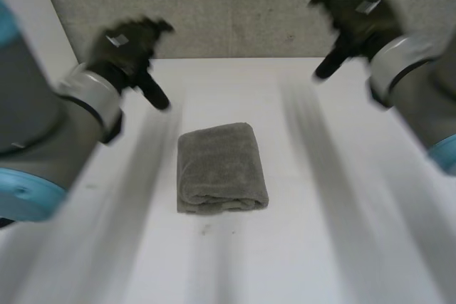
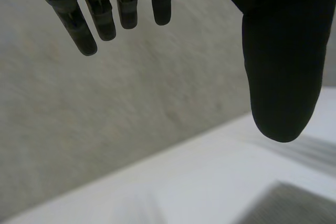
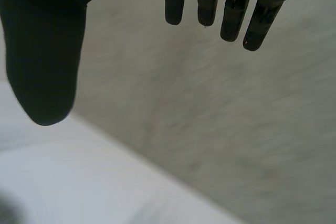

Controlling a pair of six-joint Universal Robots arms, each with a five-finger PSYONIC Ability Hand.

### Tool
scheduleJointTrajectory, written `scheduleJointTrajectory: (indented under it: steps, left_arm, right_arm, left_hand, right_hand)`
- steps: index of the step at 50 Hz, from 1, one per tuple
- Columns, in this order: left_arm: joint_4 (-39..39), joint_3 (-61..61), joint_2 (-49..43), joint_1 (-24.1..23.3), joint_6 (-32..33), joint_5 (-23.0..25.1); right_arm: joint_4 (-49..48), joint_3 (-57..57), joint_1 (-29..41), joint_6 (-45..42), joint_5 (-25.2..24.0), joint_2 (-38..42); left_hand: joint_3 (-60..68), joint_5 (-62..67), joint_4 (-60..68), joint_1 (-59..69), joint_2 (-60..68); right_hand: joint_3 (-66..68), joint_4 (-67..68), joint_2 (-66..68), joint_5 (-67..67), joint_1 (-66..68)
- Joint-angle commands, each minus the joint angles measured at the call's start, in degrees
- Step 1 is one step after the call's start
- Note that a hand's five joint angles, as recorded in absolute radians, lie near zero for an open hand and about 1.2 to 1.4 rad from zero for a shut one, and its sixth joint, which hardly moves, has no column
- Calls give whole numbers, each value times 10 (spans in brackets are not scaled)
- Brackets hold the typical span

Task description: Fold the towel.

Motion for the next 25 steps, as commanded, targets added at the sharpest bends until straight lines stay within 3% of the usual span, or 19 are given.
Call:
scheduleJointTrajectory:
  steps: [1,9,25]
  left_arm:
    - [-81,25,75,69,-6,23]
    - [-100,24,84,74,-11,44]
    - [-92,11,83,72,-11,47]
  right_arm:
    - [39,-22,-59,-9,48,-81]
    - [119,-51,-61,-31,38,-46]
    - [118,-41,-59,-39,32,-36]
  left_hand:
    - [6,4,7,5,7]
    - [1,-1,2,0,2]
    - [-4,-6,-3,-5,-3]
  right_hand:
    - [-20,-32,-31,-33,-13]
    - [-20,-32,-31,-33,-13]
    - [-20,-32,-31,-33,-13]
